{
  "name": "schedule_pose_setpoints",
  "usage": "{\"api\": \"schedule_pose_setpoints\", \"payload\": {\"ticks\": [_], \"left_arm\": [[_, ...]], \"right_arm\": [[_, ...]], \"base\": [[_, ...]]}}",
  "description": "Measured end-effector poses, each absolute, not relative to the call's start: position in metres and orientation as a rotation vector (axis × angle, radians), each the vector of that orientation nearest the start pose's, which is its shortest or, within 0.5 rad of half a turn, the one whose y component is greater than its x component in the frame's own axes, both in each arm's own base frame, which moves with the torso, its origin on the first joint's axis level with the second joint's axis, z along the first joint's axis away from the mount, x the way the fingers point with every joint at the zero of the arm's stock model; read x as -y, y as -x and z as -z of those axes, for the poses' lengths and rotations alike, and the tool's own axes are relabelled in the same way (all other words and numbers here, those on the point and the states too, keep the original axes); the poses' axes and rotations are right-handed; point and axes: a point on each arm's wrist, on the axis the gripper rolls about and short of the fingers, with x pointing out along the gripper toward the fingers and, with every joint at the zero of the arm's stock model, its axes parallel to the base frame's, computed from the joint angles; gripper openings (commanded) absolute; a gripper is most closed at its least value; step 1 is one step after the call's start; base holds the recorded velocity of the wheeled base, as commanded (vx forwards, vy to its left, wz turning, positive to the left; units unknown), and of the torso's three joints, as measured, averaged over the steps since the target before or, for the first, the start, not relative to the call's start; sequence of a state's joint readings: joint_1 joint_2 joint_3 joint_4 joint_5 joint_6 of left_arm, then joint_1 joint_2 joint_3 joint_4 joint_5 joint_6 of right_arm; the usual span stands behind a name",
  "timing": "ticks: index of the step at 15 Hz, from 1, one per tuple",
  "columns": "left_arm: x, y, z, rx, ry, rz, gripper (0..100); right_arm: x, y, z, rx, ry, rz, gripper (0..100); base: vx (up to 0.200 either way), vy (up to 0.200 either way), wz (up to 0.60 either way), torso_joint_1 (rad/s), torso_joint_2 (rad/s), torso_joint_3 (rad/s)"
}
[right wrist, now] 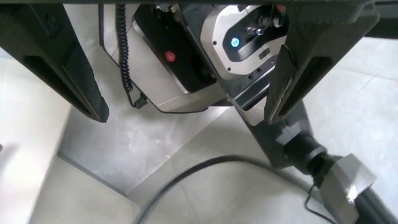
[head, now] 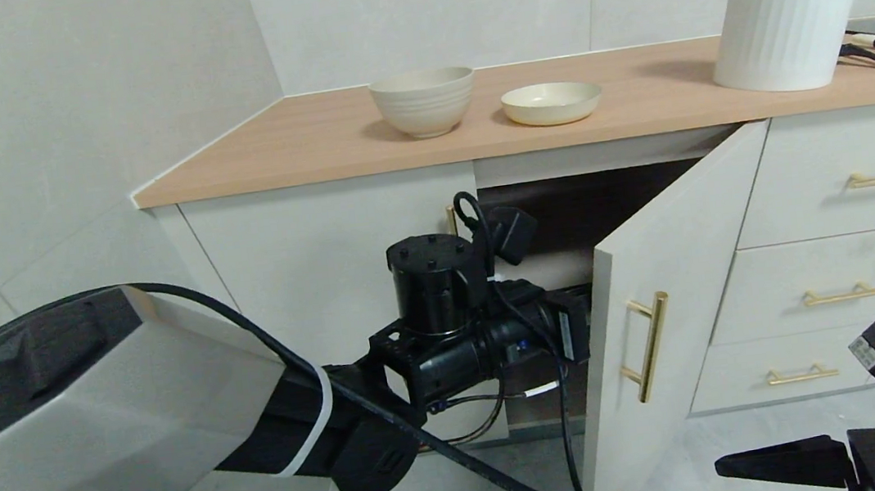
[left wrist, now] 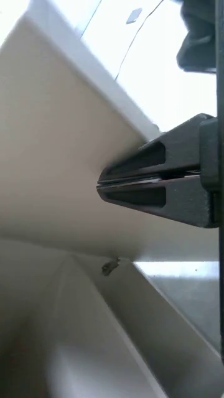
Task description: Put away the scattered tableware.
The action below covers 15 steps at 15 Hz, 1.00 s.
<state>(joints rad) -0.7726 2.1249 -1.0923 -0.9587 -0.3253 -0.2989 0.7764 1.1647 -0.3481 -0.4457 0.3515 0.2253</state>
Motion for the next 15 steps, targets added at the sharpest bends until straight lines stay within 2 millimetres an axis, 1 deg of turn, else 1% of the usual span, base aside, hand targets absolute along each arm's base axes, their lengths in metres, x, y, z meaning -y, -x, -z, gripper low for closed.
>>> {"api": "schedule_pose_setpoints", "payload": {"ticks": [3,7,10,13,15], "left_arm": [[0.304,-0.291,-0.136,-0.245,0.247,1.072,0],[0.312,-0.288,-0.137,-0.25,0.244,1.068,0],[0.314,-0.287,-0.137,-0.254,0.243,1.069,0],[0.319,-0.289,-0.139,-0.248,0.244,1.076,0],[0.321,-0.294,-0.137,-0.242,0.246,1.058,0]], "right_arm": [[-0.111,-0.101,-0.164,-0.499,-0.116,-1.071,100],[-0.111,-0.099,-0.165,-0.494,-0.115,-1.081,100],[-0.111,-0.099,-0.165,-0.493,-0.114,-1.082,100],[-0.111,-0.099,-0.165,-0.494,-0.114,-1.083,100],[-0.111,-0.099,-0.165,-0.492,-0.114,-1.082,100]], "base": [[0.0,0.0,0.0,0.0,0.0,0.0],[0.0,0.0,0.0,0.0,0.0,0.0],[-0.2,0.0,0.0,0.01,0.0,0.007],[0.0,0.0,0.0,0.0,0.0,0.0],[0.0,0.0,0.0,0.0,0.0,0.0]]}}
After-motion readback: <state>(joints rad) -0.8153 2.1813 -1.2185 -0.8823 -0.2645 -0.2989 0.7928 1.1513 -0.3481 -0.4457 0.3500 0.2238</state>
